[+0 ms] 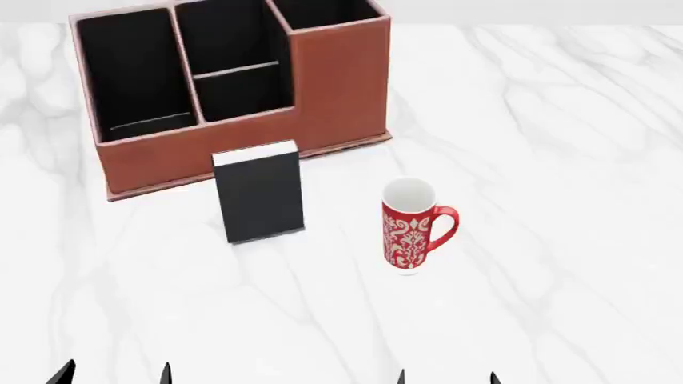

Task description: Pick up the book and place it in the front compartment of the caddy.

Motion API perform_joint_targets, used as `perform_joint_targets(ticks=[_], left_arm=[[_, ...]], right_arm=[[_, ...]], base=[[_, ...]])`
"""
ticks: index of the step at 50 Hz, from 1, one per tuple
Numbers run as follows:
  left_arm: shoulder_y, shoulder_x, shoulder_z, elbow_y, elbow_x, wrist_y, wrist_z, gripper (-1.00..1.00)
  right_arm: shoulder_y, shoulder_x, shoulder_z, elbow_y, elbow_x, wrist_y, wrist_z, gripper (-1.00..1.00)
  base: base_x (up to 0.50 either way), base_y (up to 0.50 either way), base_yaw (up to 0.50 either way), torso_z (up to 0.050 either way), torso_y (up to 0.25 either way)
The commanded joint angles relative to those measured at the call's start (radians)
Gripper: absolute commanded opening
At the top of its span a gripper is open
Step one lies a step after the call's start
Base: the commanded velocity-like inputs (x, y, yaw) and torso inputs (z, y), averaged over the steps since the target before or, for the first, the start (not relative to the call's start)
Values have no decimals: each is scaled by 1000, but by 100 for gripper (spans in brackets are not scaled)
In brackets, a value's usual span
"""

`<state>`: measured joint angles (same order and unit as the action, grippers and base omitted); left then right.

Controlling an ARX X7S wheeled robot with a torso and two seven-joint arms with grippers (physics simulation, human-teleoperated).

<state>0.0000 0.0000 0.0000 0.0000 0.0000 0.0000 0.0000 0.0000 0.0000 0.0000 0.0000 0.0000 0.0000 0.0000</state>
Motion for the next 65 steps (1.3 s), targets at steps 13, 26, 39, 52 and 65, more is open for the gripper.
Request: perform_joint_targets(ticks=[13,26,39,52,65], left_arm=[[-46,-45,31,-1,-100,-47,-69,100],[-7,-89,32,282,-175,-285,-105,100],[-294,-83,10,350,-220,-512,-213,100],[-245,-124,-93,495,-321,-519,-225,100],[-251,-121,-91,512,-383,-535,-224,100]], right_arm=[[13,53,-4,-24,95,3,48,100],[-48,87,48,-199,138,46,117,100],[-64,161,283,-567,246,184,267,100],[-170,161,319,-684,271,139,274,100],[-197,175,392,-739,321,130,301,100]], base=[[0,0,0,0,0],[0,0,0,0,0],[0,0,0,0,0],[291,0,0,0,0],[255,0,0,0,0]])
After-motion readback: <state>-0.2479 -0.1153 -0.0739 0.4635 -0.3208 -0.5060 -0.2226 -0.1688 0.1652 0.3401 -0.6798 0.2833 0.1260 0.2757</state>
